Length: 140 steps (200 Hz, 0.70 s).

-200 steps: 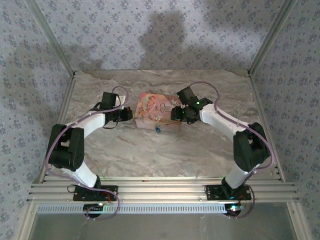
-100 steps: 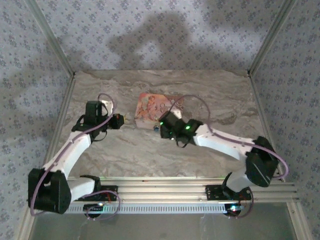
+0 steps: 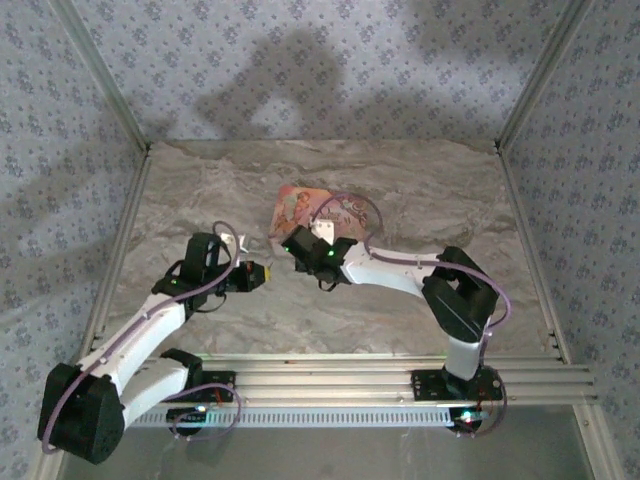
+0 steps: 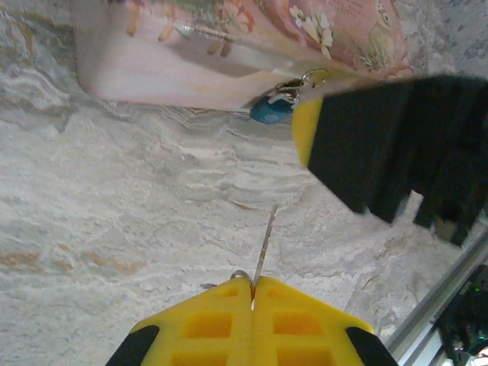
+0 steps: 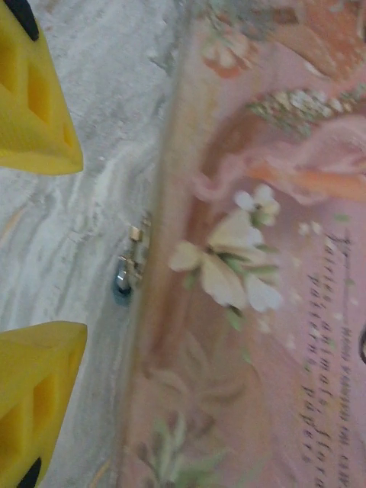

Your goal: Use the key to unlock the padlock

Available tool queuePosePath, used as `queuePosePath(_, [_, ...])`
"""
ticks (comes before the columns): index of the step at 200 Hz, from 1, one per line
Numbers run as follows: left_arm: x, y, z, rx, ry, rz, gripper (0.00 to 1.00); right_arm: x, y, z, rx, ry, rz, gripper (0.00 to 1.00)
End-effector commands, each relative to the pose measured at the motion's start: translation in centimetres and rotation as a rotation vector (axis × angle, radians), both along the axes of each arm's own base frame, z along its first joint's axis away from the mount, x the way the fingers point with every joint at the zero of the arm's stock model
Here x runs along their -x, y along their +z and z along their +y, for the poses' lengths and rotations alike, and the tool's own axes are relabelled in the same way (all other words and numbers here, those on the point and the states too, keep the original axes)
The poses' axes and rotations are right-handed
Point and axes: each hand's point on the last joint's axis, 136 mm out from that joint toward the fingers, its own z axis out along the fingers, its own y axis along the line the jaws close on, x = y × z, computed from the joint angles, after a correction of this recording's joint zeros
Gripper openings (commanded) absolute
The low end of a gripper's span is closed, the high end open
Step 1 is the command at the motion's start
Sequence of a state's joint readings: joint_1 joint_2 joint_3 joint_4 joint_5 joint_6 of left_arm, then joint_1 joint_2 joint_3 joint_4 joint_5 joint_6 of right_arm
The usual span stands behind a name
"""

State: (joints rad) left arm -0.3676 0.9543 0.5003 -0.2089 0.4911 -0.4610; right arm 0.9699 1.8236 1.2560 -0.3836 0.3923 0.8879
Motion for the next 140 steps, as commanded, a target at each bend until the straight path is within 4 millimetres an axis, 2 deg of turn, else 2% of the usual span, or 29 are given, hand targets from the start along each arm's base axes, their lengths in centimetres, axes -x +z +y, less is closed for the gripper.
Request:
queuePosePath(1, [0.1, 1.6, -0.8, 0.085, 0.005, -0.047, 0.00, -1.4, -0.6, -0.4, 0.014, -0.057, -0.017, 0.52])
queuePosePath(59, [1.8, 0.5, -1.0, 0.064, -0.045, -0.007, 0.00, -2.6, -2.6, -0.5, 0.047, -0.092, -0.012, 0.51])
queuePosePath(108, [2.0, 0.2, -1.0, 0.063, -0.050, -0.013, 0.00, -3.2, -2.6, -0.6, 0.054, -0.128, -0.063, 0.49])
queuePosePath(140, [2.0, -0.1, -0.7, 0.035, -0.051, -0.009, 0.00, -3.5, -3.0, -0.8, 0.063, -0.152, -0.073, 0.44])
